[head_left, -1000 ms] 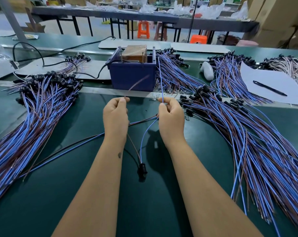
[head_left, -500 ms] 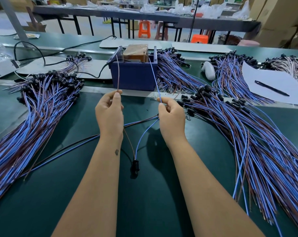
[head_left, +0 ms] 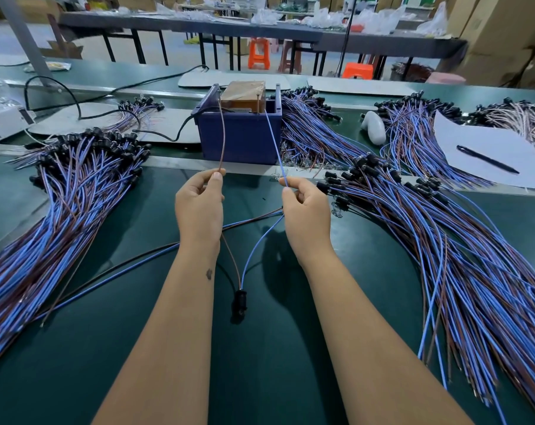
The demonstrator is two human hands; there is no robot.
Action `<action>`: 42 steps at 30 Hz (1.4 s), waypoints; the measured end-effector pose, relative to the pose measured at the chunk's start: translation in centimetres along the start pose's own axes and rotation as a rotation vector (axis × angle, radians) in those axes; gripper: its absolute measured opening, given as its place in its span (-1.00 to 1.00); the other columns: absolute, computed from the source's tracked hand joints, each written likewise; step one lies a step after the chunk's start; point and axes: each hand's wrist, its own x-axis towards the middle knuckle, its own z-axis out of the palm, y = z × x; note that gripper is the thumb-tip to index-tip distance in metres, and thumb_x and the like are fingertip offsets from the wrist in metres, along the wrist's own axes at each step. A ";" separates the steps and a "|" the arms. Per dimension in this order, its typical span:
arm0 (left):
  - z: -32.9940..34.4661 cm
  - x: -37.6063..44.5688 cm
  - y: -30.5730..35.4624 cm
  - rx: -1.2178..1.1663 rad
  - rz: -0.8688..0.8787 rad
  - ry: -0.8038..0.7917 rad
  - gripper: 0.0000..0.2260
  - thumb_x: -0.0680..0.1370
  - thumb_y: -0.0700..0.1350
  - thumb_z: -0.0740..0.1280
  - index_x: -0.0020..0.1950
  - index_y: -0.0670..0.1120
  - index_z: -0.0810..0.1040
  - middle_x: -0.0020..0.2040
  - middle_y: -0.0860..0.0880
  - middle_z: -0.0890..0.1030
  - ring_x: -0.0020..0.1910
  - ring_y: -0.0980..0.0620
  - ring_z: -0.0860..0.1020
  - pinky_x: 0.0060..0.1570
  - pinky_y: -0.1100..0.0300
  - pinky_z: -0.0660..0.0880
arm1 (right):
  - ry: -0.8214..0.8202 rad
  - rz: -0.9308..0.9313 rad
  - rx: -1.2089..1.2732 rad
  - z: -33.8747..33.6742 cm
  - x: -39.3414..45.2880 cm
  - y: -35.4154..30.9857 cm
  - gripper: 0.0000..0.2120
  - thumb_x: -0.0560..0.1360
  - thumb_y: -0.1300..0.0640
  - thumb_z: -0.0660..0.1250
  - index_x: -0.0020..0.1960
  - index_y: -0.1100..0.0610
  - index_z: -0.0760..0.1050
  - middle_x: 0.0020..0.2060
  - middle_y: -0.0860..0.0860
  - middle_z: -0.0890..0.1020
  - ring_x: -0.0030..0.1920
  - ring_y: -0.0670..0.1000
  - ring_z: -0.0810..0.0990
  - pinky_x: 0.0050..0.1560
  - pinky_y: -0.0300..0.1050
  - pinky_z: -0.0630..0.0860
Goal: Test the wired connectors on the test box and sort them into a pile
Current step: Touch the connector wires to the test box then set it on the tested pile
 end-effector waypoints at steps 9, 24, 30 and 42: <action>0.1 -0.3 0.1 0.022 -0.027 -0.011 -0.79 0.61 -0.15 0.26 -0.13 0.05 0.62 -0.39 0.06 0.34 -0.46 0.13 0.26 -0.44 0.29 0.26 | -0.009 -0.018 -0.008 0.2 0.1 0.3 -0.77 0.55 0.25 0.19 0.03 0.01 0.58 -0.50 -0.16 0.35 -0.49 -0.16 0.26 -0.45 -0.37 0.23; -0.2 -0.1 0.0 -0.012 -0.028 0.046 -0.82 0.61 -0.15 0.25 -0.09 0.00 0.63 -0.44 0.10 0.34 -0.51 0.17 0.25 -0.49 0.33 0.25 | -0.017 -0.013 -0.014 0.2 0.3 0.4 -0.76 0.56 0.23 0.18 0.10 0.05 0.57 -0.50 -0.16 0.35 -0.48 -0.15 0.26 -0.42 -0.33 0.24; -0.4 0.0 0.0 -0.030 -0.021 0.075 -0.82 0.61 -0.15 0.24 -0.09 0.01 0.62 -0.42 0.09 0.34 -0.49 0.16 0.25 -0.48 0.32 0.26 | -0.028 -0.011 -0.033 0.3 0.5 0.5 -0.75 0.57 0.23 0.17 0.13 0.07 0.57 -0.56 -0.22 0.37 -0.50 -0.16 0.28 -0.44 -0.35 0.24; -0.4 0.0 0.0 -0.031 -0.011 0.103 -0.81 0.62 -0.14 0.23 -0.07 0.00 0.62 -0.40 0.07 0.34 -0.49 0.18 0.27 -0.48 0.34 0.28 | -0.041 -0.014 -0.027 0.2 0.3 0.3 -0.77 0.57 0.23 0.19 0.05 -0.01 0.55 -0.54 -0.22 0.37 -0.48 -0.16 0.28 -0.43 -0.35 0.25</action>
